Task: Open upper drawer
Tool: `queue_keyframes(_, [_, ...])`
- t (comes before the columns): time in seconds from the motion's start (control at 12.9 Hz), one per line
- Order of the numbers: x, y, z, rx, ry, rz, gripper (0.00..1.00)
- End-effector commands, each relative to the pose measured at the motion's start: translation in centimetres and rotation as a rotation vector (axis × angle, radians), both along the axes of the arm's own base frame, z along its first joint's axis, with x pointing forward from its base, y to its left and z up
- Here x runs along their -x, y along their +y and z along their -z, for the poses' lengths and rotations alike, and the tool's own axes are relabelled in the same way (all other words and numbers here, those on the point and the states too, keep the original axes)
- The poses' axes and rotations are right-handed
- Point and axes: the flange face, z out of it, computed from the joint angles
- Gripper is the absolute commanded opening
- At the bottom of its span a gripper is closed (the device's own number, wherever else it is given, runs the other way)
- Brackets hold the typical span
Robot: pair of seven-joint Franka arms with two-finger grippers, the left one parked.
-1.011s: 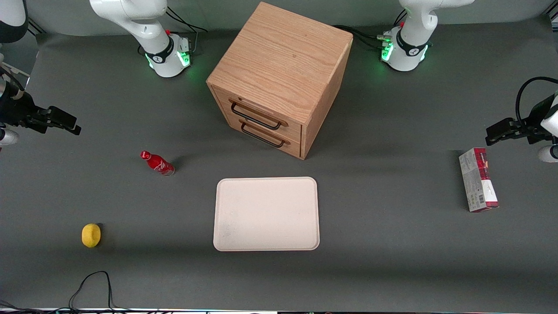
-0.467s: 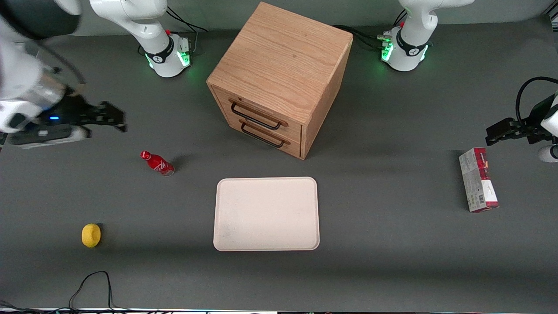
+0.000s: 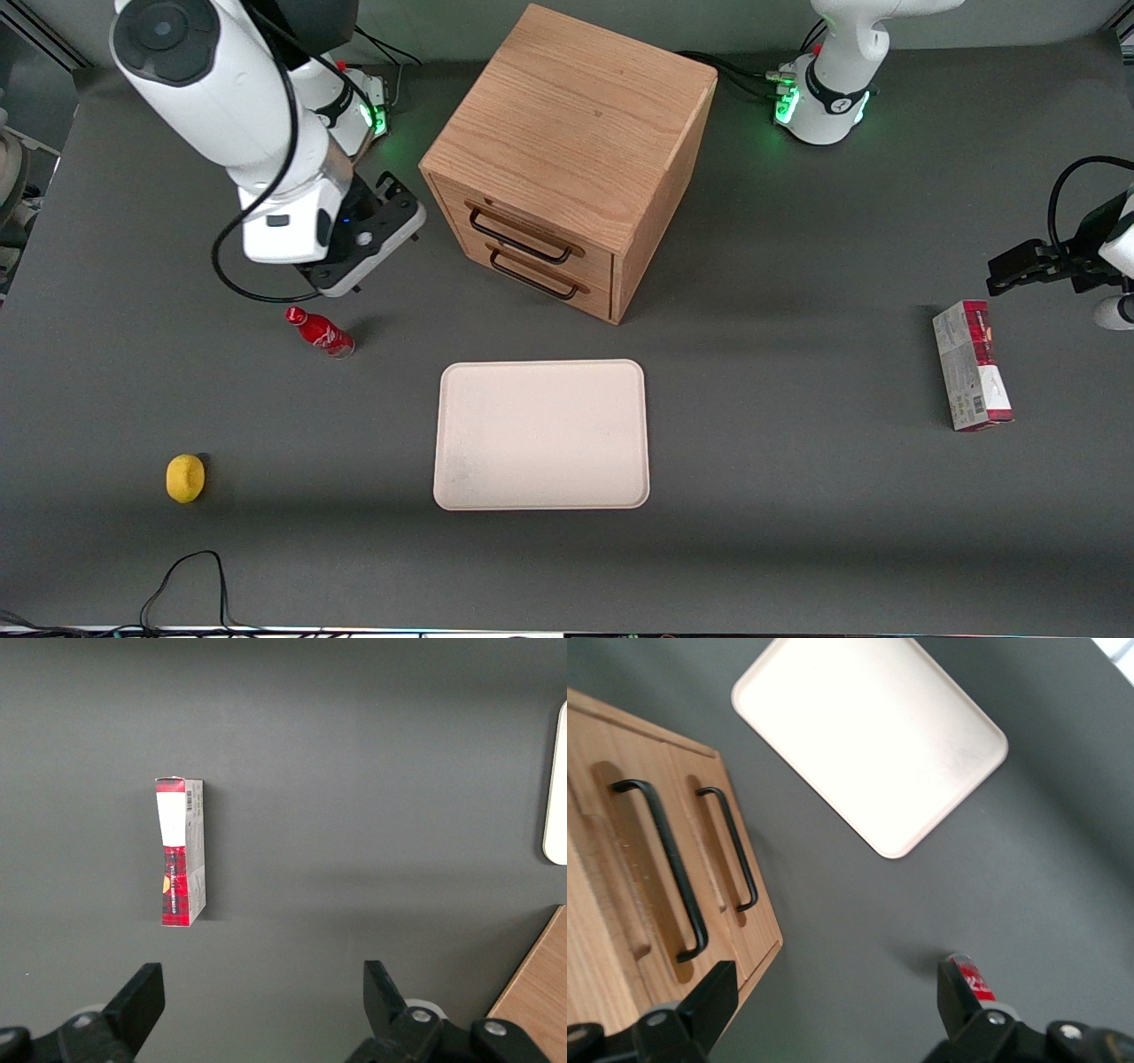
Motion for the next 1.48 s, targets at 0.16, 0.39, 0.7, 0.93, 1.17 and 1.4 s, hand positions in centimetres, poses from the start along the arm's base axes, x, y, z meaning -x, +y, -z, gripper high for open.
queue_keyframes(0.16, [0.1,3.3,2.7,-0.137,0.148,-0.106,1.0])
queue_keyframes(0.39, [0.9,5.0,6.0,-0.155,0.216,-0.126,1.0])
queue_keyframes(0.7, [2.6,7.2,9.2,-0.154,0.205,-0.134,1.0])
queue_keyframes(0.93, [3.4,7.8,11.6,-0.15,0.201,-0.135,1.0])
queue_keyframes(1.17, [4.3,8.0,13.9,-0.139,0.186,-0.135,1.0])
queue_keyframes(1.4, [4.7,8.2,15.7,-0.143,0.174,-0.131,1.0])
